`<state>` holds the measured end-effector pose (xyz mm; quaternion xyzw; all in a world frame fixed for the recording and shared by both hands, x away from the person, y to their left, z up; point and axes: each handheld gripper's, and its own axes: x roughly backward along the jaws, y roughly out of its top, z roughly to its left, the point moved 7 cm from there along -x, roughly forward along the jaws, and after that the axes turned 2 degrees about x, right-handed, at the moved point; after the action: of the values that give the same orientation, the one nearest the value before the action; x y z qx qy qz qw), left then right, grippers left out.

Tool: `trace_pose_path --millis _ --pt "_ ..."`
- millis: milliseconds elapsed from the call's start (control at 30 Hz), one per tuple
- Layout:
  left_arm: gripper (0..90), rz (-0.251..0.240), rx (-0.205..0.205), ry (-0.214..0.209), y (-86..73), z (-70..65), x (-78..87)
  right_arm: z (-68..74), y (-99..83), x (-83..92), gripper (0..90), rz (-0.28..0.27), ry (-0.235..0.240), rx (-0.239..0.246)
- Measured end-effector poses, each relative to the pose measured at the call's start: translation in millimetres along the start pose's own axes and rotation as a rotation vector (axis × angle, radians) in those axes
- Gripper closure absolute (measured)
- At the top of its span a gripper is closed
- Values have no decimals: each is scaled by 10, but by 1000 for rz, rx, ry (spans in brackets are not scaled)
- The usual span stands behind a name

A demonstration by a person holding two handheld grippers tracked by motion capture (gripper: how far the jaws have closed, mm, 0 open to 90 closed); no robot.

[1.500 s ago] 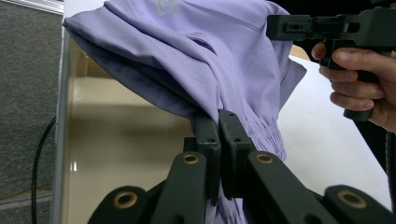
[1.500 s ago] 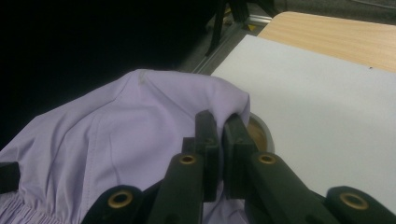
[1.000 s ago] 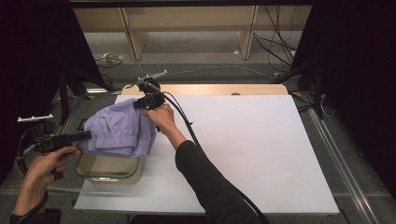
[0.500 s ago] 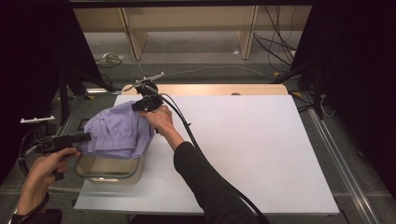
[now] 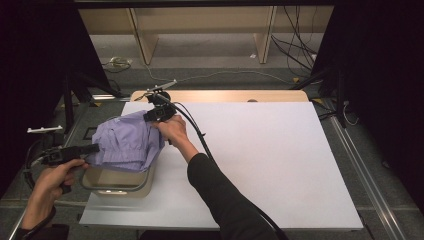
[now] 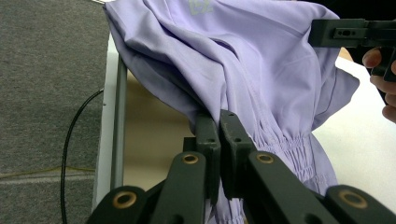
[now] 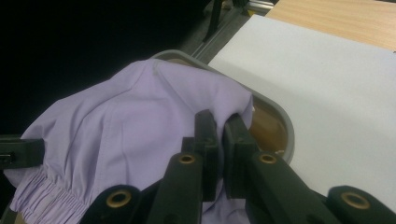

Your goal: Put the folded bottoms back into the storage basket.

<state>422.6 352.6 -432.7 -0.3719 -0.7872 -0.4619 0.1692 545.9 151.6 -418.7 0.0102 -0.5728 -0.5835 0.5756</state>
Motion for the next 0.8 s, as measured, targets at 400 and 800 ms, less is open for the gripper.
trace_pose_path --millis 400,800 --pt "869 5 0 16 -18 20 -41 -20 -50 -35 866 18 -5 7" --pt "867 17 -1 34 -42 55 -78 -9 -100 -91 866 33 -3 5"
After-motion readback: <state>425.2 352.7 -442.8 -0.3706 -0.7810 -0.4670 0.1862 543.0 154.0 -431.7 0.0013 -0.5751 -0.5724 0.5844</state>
